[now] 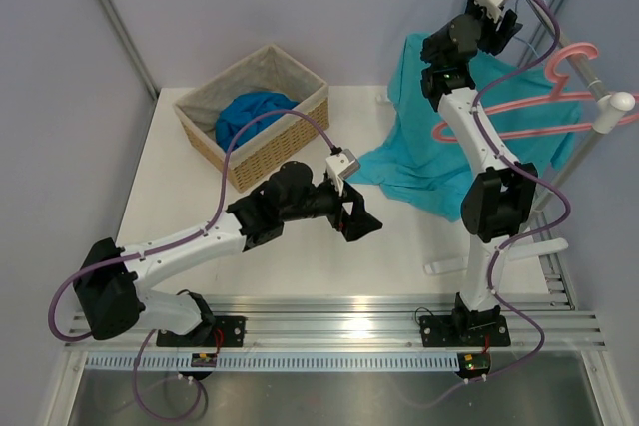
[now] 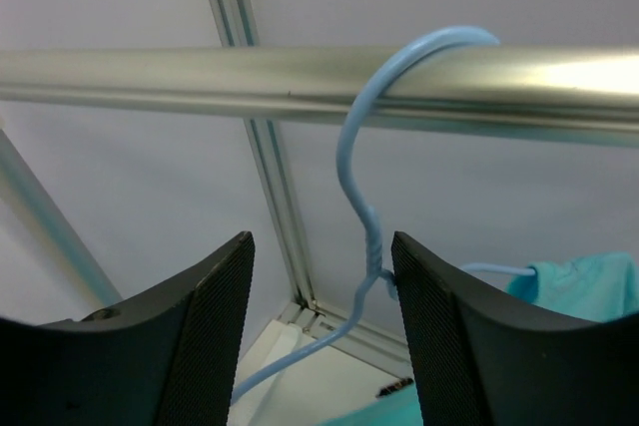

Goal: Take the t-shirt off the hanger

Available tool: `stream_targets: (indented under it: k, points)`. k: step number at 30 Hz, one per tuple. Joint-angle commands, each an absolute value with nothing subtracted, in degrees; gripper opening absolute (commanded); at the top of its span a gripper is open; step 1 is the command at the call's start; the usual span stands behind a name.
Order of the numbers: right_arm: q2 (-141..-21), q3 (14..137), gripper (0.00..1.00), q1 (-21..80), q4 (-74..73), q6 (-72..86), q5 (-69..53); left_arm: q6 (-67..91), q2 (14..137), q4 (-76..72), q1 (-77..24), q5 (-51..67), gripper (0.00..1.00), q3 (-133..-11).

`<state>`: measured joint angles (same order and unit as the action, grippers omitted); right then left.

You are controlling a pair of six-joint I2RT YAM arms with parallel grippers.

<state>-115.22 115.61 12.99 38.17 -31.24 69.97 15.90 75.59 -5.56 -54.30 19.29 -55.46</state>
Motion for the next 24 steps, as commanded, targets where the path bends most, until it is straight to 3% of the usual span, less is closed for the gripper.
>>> stream_targets:
  k: [1, 5, 11, 12, 16, 24]
  points:
    - [-116.19, 118.21, 0.65, 12.92, 38.95, -32.79, 71.63, 14.85, 75.06, -6.94, -54.67, 19.07, 0.99, -58.1]
    - [-116.37, 118.21, 0.64, 12.75, 38.76, -32.61, 71.63, 14.85, 74.36, -6.94, -54.67, 18.99, 0.99, -58.01]
    - [-116.19, 118.3, 0.41, 12.66, 40.51, -34.62, 70.84, 14.68, 73.39, -6.94, -54.67, 18.54, 0.99, -56.95]
    - [-116.19, 118.21, 0.23, 12.57, 41.3, -35.41, 70.75, 14.68, 73.21, -6.94, -54.67, 18.54, 0.99, -56.87]
    - [-116.28, 118.04, 0.0, 12.13, 43.59, -37.79, 71.1, 14.68, 72.6, -6.94, -54.67, 18.46, 0.99, -56.43]
    - [-113.65, 116.72, 0.0, 12.04, 45.44, -40.51, 68.12, 15.2, 71.98, -6.94, -54.75, 18.63, 0.99, -56.34]
